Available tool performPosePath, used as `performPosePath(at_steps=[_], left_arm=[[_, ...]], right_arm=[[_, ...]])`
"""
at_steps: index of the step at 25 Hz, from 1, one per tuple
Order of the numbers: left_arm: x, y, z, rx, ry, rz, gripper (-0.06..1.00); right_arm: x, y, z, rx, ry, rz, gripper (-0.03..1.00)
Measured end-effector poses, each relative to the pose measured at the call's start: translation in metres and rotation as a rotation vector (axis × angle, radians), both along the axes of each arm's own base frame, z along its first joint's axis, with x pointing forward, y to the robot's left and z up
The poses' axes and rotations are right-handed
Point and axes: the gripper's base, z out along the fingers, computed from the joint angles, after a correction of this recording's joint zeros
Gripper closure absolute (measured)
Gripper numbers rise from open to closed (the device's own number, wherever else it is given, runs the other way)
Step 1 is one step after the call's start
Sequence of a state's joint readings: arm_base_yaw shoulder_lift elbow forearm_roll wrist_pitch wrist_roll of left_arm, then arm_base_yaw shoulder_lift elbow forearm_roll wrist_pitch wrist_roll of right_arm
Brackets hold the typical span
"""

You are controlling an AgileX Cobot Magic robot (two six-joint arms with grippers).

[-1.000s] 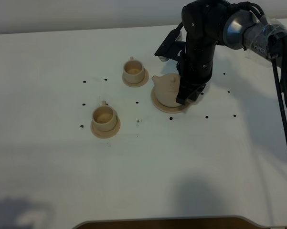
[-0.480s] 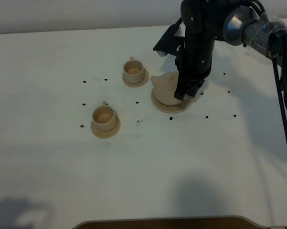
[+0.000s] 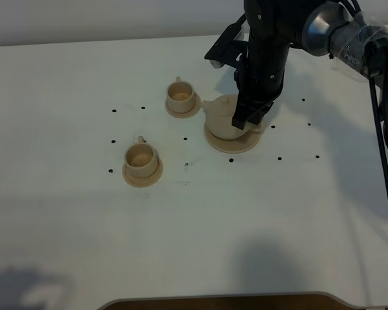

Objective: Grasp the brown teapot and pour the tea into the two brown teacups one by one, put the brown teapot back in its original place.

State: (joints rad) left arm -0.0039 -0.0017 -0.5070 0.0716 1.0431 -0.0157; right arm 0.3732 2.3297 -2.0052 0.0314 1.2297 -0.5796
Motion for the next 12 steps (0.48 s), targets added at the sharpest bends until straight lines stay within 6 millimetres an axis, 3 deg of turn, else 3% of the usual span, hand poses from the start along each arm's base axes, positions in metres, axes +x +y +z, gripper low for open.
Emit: performPosePath(at_steps=[12], left_arm=[[0.0000,0.0000,0.0000,0.002,0.000,-0.001,0.41]], right_arm=[[-0.0006,0.0002,0.0078,0.012,-0.016,-0.006,0.86]])
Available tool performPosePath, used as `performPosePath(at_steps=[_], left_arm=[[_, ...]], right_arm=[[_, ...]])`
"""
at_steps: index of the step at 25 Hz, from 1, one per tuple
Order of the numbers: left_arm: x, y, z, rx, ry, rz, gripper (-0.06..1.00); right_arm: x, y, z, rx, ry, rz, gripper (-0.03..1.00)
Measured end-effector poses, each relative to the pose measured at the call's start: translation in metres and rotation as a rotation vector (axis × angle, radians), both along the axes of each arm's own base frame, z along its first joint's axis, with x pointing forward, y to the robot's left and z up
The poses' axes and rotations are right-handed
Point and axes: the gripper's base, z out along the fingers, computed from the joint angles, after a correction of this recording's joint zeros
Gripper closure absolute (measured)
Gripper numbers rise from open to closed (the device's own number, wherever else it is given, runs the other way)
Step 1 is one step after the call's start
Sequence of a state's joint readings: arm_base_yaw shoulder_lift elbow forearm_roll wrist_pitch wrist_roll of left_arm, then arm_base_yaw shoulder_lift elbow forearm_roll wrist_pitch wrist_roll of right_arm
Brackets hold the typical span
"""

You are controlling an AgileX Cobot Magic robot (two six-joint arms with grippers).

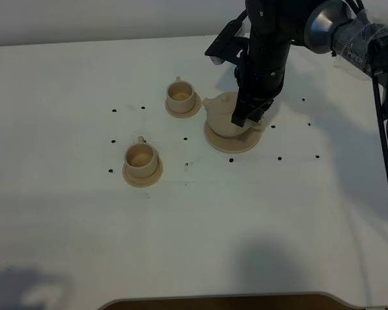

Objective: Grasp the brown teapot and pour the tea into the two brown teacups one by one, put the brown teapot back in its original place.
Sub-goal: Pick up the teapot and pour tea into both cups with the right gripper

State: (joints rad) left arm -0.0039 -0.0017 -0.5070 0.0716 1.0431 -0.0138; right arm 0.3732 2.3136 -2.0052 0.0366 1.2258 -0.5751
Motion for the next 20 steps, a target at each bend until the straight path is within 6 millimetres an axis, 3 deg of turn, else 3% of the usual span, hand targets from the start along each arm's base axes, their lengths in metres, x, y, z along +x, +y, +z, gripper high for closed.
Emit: performPosePath(at_steps=[7,20], left_arm=[[0.000,0.000,0.000,0.000,0.000,0.000,0.41],[0.000,0.000,0.000,0.000,0.000,0.001,0.41]], right_arm=[[-0.003,-0.001,0.024,0.020,-0.045,-0.001,0.86],[0.004,0.017,0.031,-0.086,-0.267,0.106,0.86]])
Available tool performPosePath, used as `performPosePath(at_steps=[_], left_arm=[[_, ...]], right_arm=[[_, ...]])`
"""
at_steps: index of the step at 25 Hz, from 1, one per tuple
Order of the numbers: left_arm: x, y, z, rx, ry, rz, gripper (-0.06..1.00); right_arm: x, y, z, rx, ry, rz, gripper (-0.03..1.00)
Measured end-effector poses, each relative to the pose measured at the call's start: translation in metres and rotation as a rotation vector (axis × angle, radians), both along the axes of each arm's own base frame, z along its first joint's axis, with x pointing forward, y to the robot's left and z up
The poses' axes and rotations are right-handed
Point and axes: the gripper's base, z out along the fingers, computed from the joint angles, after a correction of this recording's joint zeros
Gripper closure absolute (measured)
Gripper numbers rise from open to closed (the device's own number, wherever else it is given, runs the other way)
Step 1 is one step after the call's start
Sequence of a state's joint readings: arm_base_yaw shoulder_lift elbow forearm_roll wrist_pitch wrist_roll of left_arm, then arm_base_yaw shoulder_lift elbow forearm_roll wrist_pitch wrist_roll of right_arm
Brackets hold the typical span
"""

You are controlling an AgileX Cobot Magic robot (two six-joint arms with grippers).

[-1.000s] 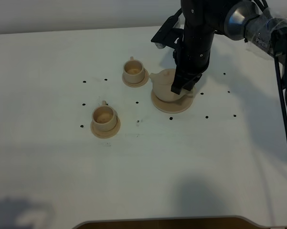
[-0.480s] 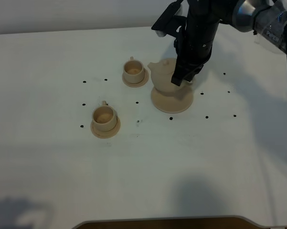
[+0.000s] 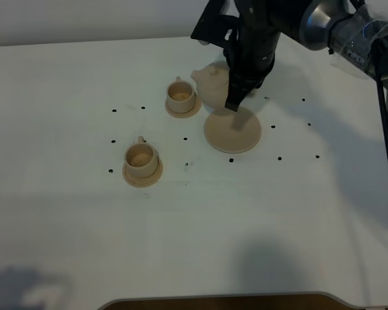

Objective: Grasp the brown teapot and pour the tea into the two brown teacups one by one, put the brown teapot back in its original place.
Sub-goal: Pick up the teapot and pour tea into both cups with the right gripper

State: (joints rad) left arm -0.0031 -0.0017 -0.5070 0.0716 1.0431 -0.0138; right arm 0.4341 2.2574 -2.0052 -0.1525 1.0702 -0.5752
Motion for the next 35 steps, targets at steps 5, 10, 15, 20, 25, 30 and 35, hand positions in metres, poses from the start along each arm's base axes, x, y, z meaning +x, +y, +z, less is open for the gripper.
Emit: performPosePath(at_steps=[5,10,15,20,25,30,35], left_arm=[[0.000,0.000,0.000,0.000,0.000,0.000,0.41],[0.000,0.000,0.000,-0.001,0.000,0.000,0.41],[0.000,0.000,0.000,-0.001,0.000,0.000,0.41],[0.000,0.000,0.000,-0.001,0.000,0.000,0.41],[0.000,0.000,0.000,-0.001,0.000,0.000,0.41],[0.000,0.000,0.000,-0.001,0.000,0.000,0.41],[0.000,0.000,0.000,-0.001,0.000,0.000,0.41]], right_arm=[[0.005,0.006,-0.011,-0.095,-0.068,0.064,0.86],[0.006,0.017,-0.027,-0.157,-0.084,0.125,0.86],[0.006,0.027,-0.026,-0.184,-0.140,0.173,0.86],[0.006,0.028,-0.024,-0.212,-0.159,0.187,0.86],[0.008,0.026,-0.023,-0.240,-0.171,0.201,0.86],[0.008,0.026,-0.023,-0.273,-0.180,0.229,0.86],[0.006,0.034,-0.026,-0.363,-0.213,0.283,0.86]])
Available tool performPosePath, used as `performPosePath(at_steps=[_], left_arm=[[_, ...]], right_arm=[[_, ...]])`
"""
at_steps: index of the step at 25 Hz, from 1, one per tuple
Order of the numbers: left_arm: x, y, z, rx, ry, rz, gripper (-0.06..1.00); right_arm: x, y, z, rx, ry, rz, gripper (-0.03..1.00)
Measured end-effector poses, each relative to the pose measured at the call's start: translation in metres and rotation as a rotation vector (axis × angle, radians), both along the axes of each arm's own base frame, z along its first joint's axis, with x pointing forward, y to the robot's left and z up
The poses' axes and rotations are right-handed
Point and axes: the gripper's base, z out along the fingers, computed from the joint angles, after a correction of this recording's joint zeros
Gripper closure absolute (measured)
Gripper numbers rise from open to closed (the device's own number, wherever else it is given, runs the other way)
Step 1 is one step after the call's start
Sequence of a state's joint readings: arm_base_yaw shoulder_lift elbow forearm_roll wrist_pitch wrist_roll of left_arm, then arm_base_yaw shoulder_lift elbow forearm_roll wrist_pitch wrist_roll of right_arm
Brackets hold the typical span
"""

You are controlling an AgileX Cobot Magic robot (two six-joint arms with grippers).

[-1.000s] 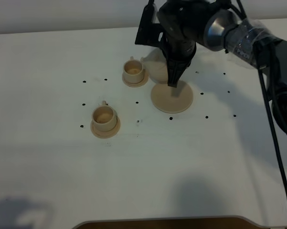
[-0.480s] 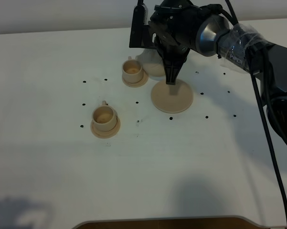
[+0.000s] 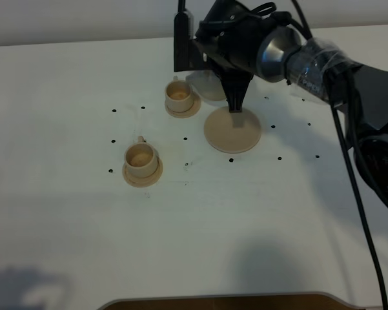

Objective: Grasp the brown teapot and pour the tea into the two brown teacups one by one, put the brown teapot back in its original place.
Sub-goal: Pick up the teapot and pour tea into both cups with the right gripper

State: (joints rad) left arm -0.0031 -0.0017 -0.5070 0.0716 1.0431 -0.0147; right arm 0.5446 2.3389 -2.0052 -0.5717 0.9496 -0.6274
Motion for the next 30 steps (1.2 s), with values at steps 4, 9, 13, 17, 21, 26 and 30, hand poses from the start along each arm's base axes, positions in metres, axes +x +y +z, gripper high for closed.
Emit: performPosePath(at_steps=[4,9,13,17,21,26,30], left_arm=[[0.000,0.000,0.000,0.000,0.000,0.000,0.41],[0.000,0.000,0.000,0.000,0.000,0.000,0.41],[0.000,0.000,0.000,0.000,0.000,0.000,0.41],[0.000,0.000,0.000,0.000,0.000,0.000,0.41],[0.000,0.000,0.000,0.001,0.000,-0.001,0.41],[0.000,0.000,0.000,0.001,0.000,-0.001,0.41],[0.000,0.000,0.000,0.001,0.000,-0.001,0.41]], right_arm=[[-0.001,0.004,-0.003,-0.022,-0.002,0.020,0.86],[-0.001,0.006,-0.001,-0.066,-0.026,0.049,0.86],[-0.002,0.009,0.000,-0.091,-0.034,0.077,0.86],[-0.002,0.011,-0.002,-0.137,-0.048,0.102,0.86],[-0.002,0.015,-0.006,-0.174,-0.063,0.130,0.86],[-0.002,0.020,-0.004,-0.222,-0.096,0.169,0.86],[-0.002,0.021,-0.002,-0.257,-0.106,0.204,0.86]])
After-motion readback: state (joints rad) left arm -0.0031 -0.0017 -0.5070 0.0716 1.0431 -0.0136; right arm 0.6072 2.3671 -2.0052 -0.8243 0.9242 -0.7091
